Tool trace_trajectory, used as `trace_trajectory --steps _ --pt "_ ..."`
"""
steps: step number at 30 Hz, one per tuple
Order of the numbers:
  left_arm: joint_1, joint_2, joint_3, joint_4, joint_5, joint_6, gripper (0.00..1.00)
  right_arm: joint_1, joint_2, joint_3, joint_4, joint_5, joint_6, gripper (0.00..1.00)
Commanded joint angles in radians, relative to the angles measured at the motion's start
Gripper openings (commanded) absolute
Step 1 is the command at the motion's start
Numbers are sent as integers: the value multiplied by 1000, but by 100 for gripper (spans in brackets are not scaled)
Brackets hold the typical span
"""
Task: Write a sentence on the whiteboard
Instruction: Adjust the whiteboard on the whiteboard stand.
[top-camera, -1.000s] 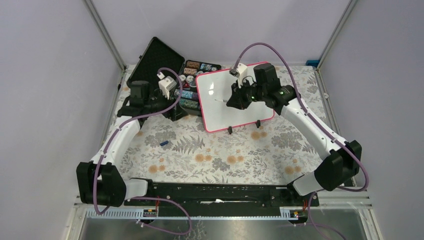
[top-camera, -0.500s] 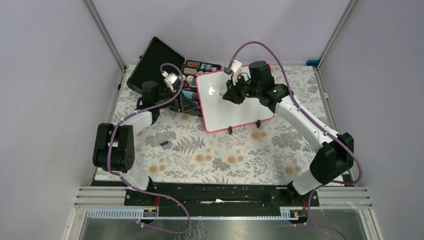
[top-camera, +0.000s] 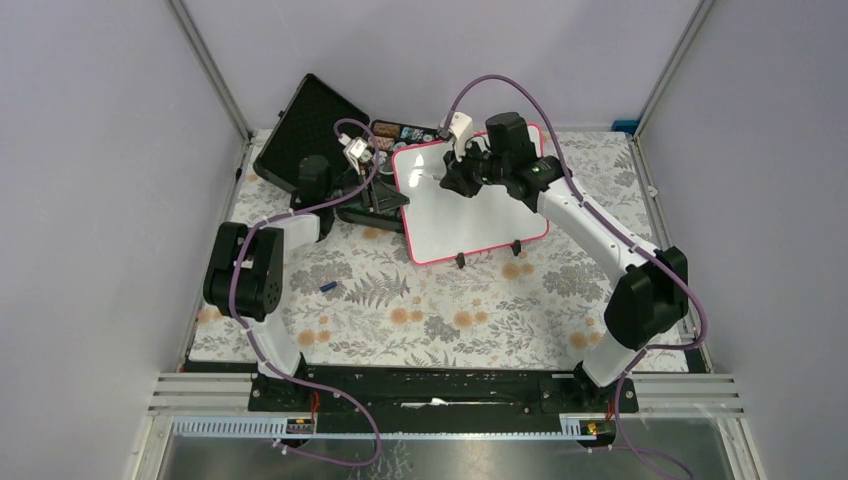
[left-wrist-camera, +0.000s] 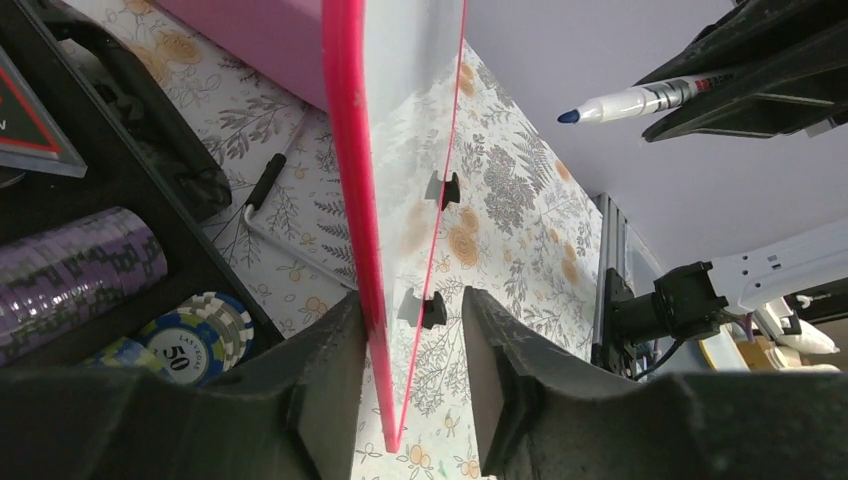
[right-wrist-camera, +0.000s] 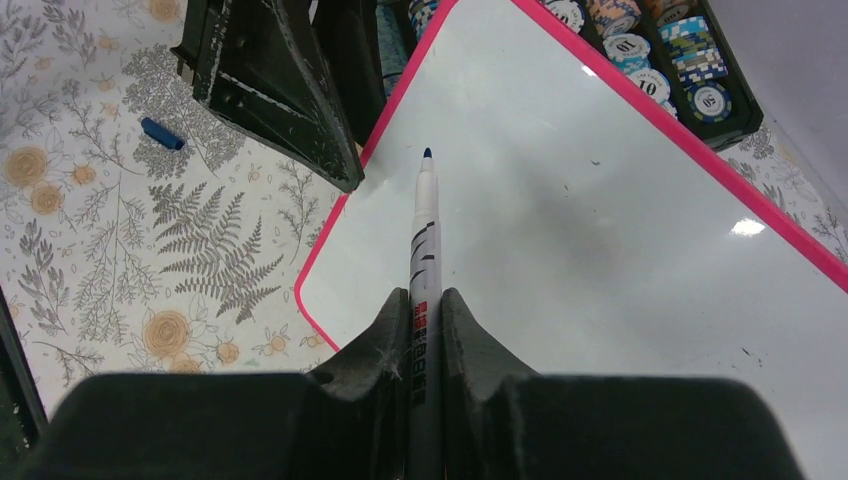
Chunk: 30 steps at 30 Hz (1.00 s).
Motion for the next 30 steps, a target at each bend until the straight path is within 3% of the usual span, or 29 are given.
trace_trajectory --steps 1,4,12,28,30 --pt "-4 16 45 122 35 -39 35 17 24 65 24 -11 -3 0" --pt "-5 18 49 125 35 -37 23 20 49 82 24 -12 2 0" --pt "-6 32 53 133 38 -44 0 37 76 87 34 -13 10 0" --pt "-6 34 59 70 60 42 0 37 119 145 39 2 22 0" --pt "-4 28 54 69 48 48 22 38 112 145 32 -5 25 0"
